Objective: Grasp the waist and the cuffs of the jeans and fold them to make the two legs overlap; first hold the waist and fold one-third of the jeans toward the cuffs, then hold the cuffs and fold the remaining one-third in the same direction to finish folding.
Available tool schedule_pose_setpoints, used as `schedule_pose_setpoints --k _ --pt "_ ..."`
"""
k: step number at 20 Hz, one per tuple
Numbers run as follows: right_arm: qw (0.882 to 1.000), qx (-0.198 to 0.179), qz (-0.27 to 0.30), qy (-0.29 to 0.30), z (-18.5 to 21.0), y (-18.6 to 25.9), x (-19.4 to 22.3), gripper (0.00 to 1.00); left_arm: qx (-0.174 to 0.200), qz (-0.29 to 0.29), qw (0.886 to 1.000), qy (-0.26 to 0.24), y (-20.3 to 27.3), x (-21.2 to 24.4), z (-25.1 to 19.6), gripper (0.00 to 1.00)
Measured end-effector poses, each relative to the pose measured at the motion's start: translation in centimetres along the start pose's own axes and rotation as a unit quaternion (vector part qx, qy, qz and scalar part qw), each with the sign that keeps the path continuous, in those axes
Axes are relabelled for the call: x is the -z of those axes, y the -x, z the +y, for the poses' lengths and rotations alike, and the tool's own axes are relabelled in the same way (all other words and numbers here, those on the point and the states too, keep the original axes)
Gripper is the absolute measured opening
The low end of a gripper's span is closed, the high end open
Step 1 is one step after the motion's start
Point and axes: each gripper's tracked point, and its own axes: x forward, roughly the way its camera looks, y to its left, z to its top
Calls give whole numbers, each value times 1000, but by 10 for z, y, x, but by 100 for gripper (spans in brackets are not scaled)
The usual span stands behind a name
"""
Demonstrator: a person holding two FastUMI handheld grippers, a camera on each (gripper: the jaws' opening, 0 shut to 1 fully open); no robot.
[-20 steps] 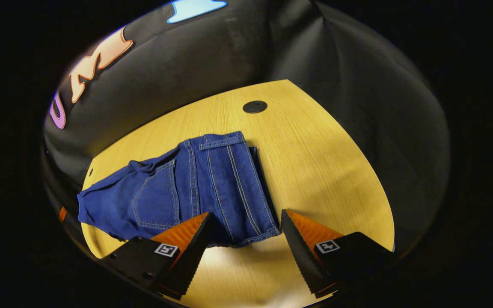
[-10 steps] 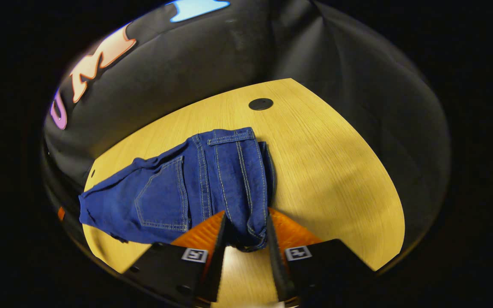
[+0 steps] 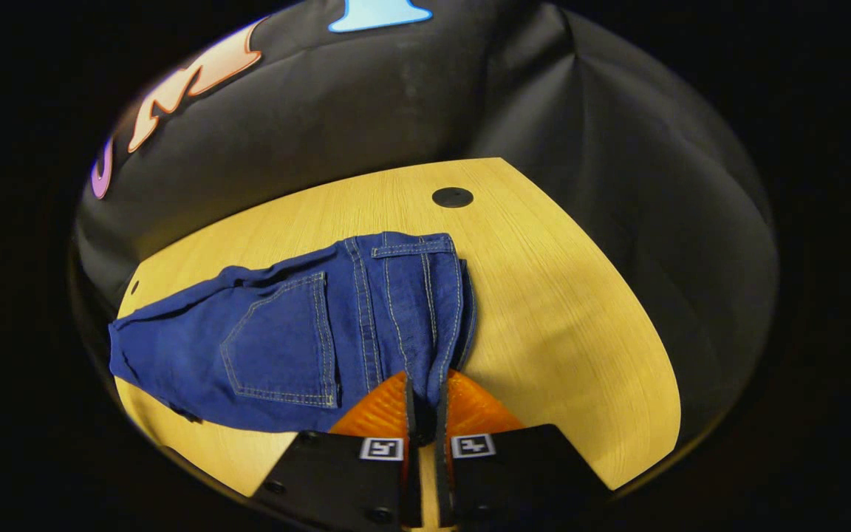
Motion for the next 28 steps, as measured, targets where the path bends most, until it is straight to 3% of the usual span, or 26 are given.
schedule_pose_setpoints --k 4,7,12,17,21,24,26,28 --pt "999 -17 -34 -19 10 19 -23 5 19 -1 1000 -7 11 4 -1 87" --pt "996 -53 -68 -34 39 51 -52 5 32 -4 999 -4 16 6 2 87" --pt "972 -184 -132 -63 130 110 -104 5 73 -12 997 4 23 8 -1 84" --pt "946 -288 -149 -23 245 162 -113 5 93 -17 995 5 24 8 4 85" --pt "915 -376 -146 27 351 203 -92 5 98 -14 995 28 24 16 12 85" --pt "892 -434 -115 50 438 207 -51 5 92 -7 995 28 26 24 23 87" --pt "886 -455 -75 56 487 188 -14 5 89 -6 995 33 29 28 30 90" --pt "891 -446 -38 74 516 157 30 5 83 -9 996 40 33 28 38 90"
